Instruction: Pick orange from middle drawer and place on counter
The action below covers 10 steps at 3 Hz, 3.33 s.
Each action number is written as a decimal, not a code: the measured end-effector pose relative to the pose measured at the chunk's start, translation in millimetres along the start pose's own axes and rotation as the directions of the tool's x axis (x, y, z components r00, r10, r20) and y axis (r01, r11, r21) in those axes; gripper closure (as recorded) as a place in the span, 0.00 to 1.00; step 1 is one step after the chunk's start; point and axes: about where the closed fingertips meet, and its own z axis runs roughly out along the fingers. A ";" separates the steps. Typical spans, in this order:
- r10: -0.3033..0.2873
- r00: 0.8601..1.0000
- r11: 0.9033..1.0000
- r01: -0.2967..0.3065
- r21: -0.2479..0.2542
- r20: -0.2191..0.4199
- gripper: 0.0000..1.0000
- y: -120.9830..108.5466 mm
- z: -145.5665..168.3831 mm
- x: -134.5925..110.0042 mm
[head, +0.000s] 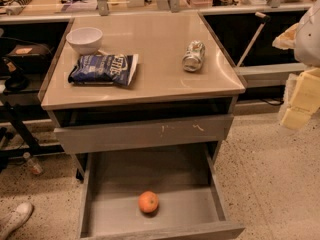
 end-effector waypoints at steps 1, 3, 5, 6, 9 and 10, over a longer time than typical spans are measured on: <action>0.000 1.000 1.000 0.000 0.000 0.000 0.00 0.0 0.1 0.0; 0.004 0.996 0.991 0.008 -0.132 0.088 0.00 32.9 91.0 -15.9; 0.026 0.995 0.970 0.000 -0.245 0.101 0.00 55.6 148.5 -20.0; 0.046 0.992 0.967 -0.015 -0.255 0.117 0.00 56.9 158.9 -18.5; 0.141 0.968 0.952 -0.075 -0.296 0.210 0.00 56.5 291.1 -14.1; 0.162 0.949 0.946 -0.071 -0.315 0.272 0.00 73.8 323.7 -15.3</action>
Offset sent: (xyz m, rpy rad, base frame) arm -0.0044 0.0420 -0.1063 0.1455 0.1269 0.0589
